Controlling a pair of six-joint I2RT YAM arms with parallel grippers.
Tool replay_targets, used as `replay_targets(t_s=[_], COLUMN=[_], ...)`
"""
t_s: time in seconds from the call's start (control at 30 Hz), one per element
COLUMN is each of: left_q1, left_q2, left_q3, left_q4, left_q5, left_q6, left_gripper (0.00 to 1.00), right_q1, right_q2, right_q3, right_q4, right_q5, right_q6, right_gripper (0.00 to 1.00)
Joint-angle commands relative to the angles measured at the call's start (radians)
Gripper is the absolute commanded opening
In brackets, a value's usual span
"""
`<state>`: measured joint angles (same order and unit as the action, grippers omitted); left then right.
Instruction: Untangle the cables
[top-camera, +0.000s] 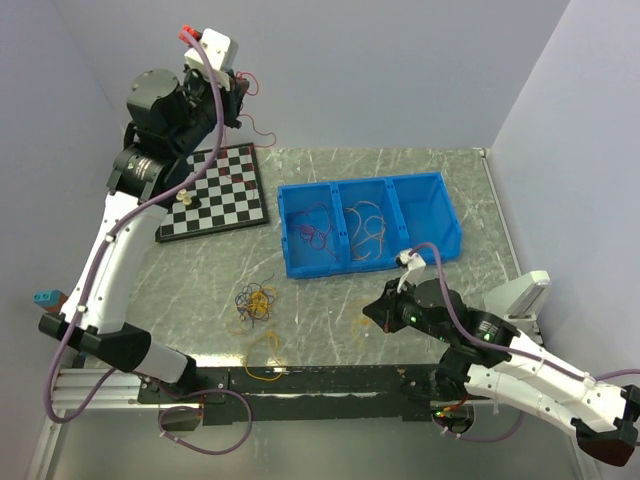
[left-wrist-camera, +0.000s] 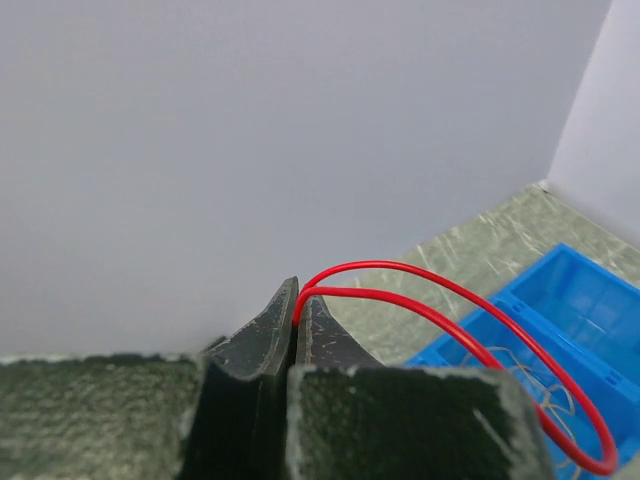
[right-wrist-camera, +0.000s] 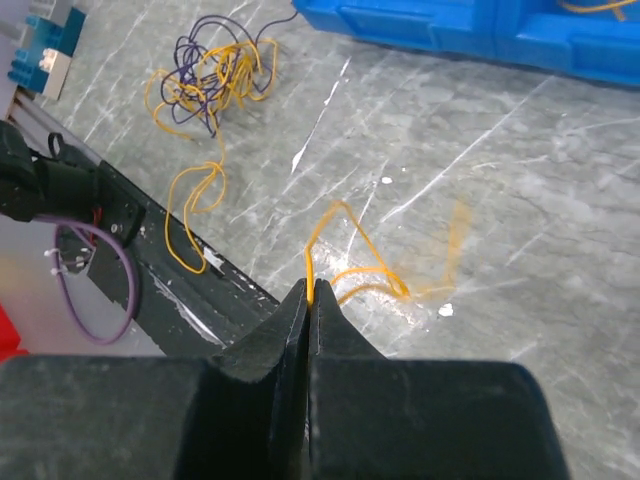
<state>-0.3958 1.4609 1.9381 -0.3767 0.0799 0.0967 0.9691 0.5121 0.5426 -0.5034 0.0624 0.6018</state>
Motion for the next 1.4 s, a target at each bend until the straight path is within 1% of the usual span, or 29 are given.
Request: replay_targets(t_s=[0.0,0.1,0.2,0.3,0.37,0.53,0.6,0.8,1.13,1.2,1.37], left_q1=[-0.005,-0.015,-0.029,-0.041,-0.046,-0.055,-0.058,-0.066,-0.067,-0.067,-0.067], left_q2=[0.021,0.027,0.039,0.059,0.067,0.073,0.081,0.141,0.203,0.210,0.199], left_q3=[0.019,0.010,0.030,0.068,0.088,0.027,-0.016,-0.034,-0.037,-0.056,-0.168], left_q4=[0.025,0.035,0.042,0.042,0.044,0.068,0.081,0.110,0.130,0.134,0.151], left_q5=[0.093,0.153,0.178,0.179,0.176,0.176,0.190,0.207,0.222,0.221,0.210], left_q6=[-0.064,-0.087,-0.089,-0.089,-0.088,-0.083,-0.087,-0.089,-0.087,-0.083,-0.077], left_gripper=[0.01,0.01,0.01,0.01,0.01,0.01,0.01,0.01,0.01,0.01,0.01], right_q1=[0.008,0.008,0.006,-0.012,-0.056,-0.222,-0.262,-0.346,-0.463,-0.474,-0.498], right_q2=[0.008,0.067,0.141,0.227,0.278,0.324,0.319,0.354,0.519,0.548,0.605], right_q3=[0.153,0.281,0.391,0.459,0.480,0.444,0.430,0.416,0.398,0.408,0.427], right_q4=[0.000,-0.026,-0.024,-0.008,0.020,0.112,0.141,0.189,0.330,0.339,0.371], right_q5=[0.063,0.118,0.192,0.247,0.246,0.162,0.151,0.102,0.022,0.028,0.034], right_q6=[-0.042,-0.106,-0.175,-0.230,-0.252,-0.241,-0.247,-0.260,-0.247,-0.252,-0.255], right_gripper=[0.00,0.00,0.00,0.00,0.00,0.00,0.00,0.00,0.00,0.00,0.00])
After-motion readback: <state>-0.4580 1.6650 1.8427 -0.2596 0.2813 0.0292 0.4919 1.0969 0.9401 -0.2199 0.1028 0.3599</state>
